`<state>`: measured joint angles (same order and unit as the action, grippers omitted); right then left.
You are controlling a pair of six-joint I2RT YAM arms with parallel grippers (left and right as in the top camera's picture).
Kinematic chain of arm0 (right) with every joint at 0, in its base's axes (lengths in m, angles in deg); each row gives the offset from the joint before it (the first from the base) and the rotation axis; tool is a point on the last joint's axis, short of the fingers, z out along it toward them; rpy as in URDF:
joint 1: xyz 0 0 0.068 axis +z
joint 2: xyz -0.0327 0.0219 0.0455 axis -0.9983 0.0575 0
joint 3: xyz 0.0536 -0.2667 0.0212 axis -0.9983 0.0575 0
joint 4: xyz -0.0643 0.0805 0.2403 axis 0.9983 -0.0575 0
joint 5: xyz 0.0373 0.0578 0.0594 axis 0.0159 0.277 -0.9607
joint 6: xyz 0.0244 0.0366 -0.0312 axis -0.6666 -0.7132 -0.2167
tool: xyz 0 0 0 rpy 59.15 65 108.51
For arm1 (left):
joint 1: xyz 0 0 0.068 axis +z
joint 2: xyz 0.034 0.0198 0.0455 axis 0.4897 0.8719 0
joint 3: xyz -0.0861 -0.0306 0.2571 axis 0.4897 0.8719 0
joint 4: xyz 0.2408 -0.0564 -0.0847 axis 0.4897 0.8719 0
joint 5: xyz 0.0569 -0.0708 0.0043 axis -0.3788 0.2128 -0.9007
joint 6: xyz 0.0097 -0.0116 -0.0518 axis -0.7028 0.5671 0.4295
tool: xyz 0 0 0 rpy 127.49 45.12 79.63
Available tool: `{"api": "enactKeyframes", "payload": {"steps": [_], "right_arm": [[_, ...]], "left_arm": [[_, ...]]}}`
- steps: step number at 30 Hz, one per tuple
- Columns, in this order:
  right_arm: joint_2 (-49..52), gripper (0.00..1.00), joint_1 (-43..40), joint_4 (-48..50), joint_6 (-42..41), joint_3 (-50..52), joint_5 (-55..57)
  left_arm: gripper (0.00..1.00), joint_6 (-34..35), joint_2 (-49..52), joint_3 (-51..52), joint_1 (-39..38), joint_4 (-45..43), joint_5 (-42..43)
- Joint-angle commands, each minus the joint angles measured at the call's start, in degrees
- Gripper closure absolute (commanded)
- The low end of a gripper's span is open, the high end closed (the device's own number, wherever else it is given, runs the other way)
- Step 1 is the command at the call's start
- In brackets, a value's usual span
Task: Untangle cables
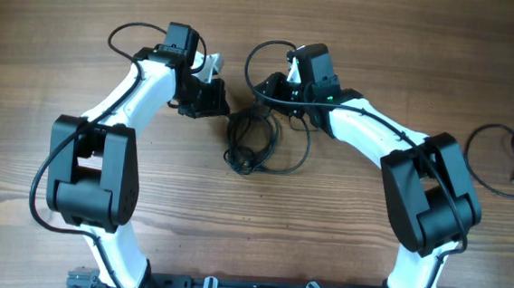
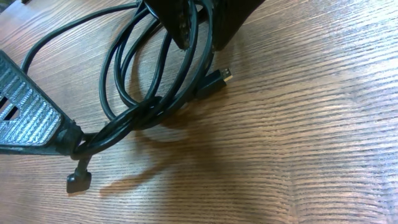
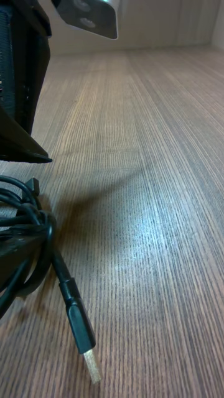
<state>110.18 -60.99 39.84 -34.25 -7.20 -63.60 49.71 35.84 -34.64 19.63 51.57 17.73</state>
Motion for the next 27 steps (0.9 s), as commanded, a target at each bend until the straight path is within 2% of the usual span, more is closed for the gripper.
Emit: {"api": "enactKeyframes", "payload": {"steps": [1,14,27], "right_arm": [[0.9,0.66,0.33,-1.46,-3.19,-0.46,0.96],[1.18,0.69,1.03,-4.28,-6.25,-0.44,0.22],[1.27,0.71,5.97,-3.65,-13.86,-0.42,12.0]], "left_arm": [[0.85,1.18,2.67,0.5,-0.9,-0.09,-0.33],[0.88,1.2,7.28,0.5,-1.51,-3.23,-0.52],[0.88,1.16,7.98,0.48,-1.51,-3.45,-0.5]]}}
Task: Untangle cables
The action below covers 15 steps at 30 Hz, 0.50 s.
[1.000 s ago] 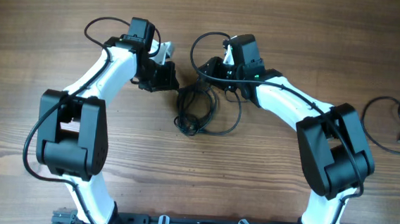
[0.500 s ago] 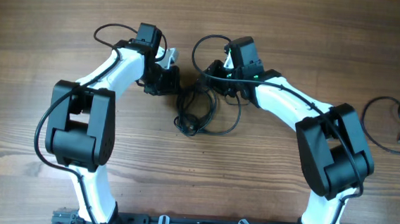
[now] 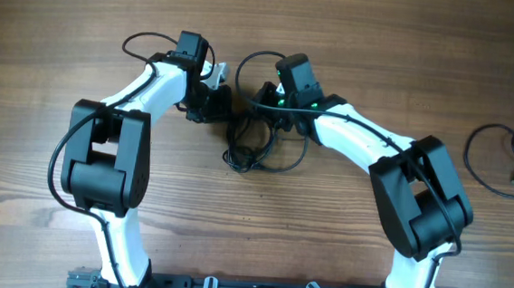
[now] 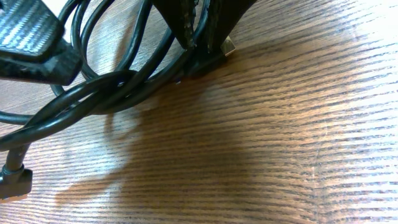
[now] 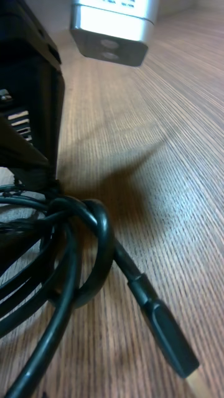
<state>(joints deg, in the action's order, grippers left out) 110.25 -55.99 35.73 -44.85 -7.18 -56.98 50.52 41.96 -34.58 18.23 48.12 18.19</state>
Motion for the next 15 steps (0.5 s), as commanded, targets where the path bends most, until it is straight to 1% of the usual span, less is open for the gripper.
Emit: {"api": "enactKeyframes", "payload": {"steps": [1,5,8,15], "right_arm": [[1.2,0.7,1.46,0.5,-4.15,-0.44,7.5],[1.22,0.7,2.4,1.2,-6.54,-0.44,12.98],[1.42,0.7,2.73,3.26,-6.75,-0.44,12.59],[3.63,0.71,2.97,4.7,-7.28,-0.44,12.63]], "left_arm": [[0.88,0.35,1.86,0.42,-0.11,0.0,-0.96],[0.87,0.35,1.86,0.42,-0.11,0.0,-0.96],[0.85,0.35,1.86,0.42,-0.11,0.0,-0.96],[0.85,0.35,1.86,0.42,-0.11,0.0,-0.96]]}}
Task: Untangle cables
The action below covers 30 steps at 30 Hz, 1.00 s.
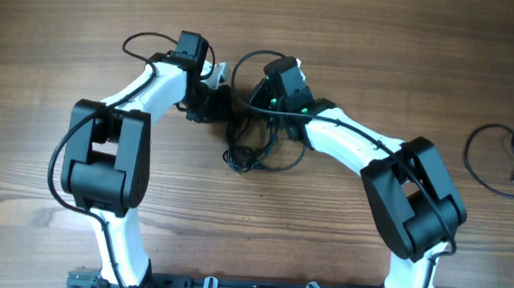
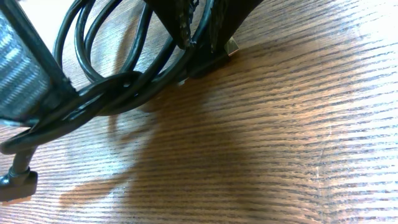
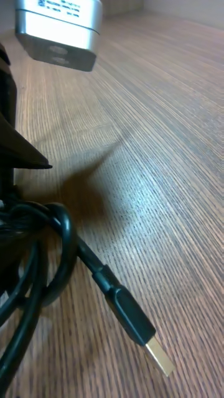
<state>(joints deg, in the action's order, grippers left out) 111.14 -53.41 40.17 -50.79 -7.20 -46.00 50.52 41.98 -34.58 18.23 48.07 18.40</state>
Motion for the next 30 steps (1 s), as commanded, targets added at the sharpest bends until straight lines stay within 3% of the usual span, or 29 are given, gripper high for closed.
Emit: {"api": "enactKeyframes", "payload": {"steps": [1,11,19,30], "right_arm": [[3.19,0.72,0.39,0.31,-2.03,-0.42,1.66],[3.43,0.95,0.28,1.36,-0.22,-0.48,-1.27],[-0.04,0.96,-0.85,0.94,3.96,-0.48,-4.92],[-5.29,0.95,-7.21,1.7,14.1,-0.48,-29.68]], "left_arm": [[0.85,0.35,1.84,0.42,-0.11,0.04,-1.18],[0.85,0.35,1.84,0.42,-0.11,0.02,-1.18],[0.88,0.33,1.84,0.42,-0.11,-0.24,-1.2],[0.91,0.33,1.84,0.42,-0.11,-0.42,-1.2]]}}
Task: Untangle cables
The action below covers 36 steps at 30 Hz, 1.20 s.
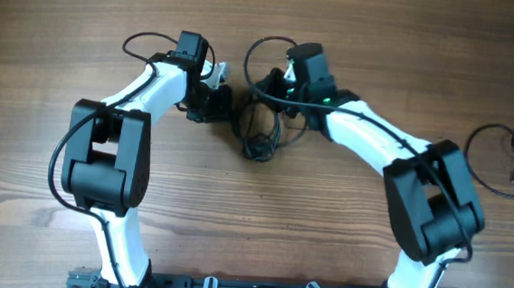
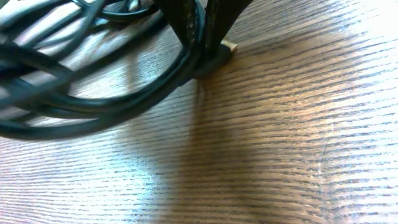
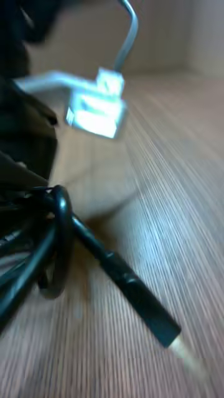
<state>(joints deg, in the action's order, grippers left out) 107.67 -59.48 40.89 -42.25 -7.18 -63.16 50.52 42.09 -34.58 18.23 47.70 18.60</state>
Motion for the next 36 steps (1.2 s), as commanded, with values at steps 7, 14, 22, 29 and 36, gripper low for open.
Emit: {"api": "enactKeyframes", "payload": {"steps": [7,14,22,29,36], "right_arm": [[-1.81,0.95,-3.89,-1.75,21.0,-0.5,-31.5],[-1.81,0.96,-3.82,-25.18,48.98,-0.44,-28.76],[-1.81,0.91,-3.85,-26.58,36.54,-0.44,-9.73],[-1.81,0.59,-1.11,-13.68,24.11,-0.44,-8.41],[-1.55,0.61,3.17,-8.76,10.27,-0.44,14.27]], "left_arm": [[0.93,0.35,1.73,0.42,-0.09,-0.26,-1.4],[0.95,0.35,1.73,0.42,0.02,-0.87,-1.4],[0.96,0.39,1.73,0.42,0.0,-1.11,-1.38],[0.91,2.32,1.73,0.42,0.0,-1.57,-1.4],[0.89,2.32,1.73,0.42,0.0,-1.55,-1.4]]}}
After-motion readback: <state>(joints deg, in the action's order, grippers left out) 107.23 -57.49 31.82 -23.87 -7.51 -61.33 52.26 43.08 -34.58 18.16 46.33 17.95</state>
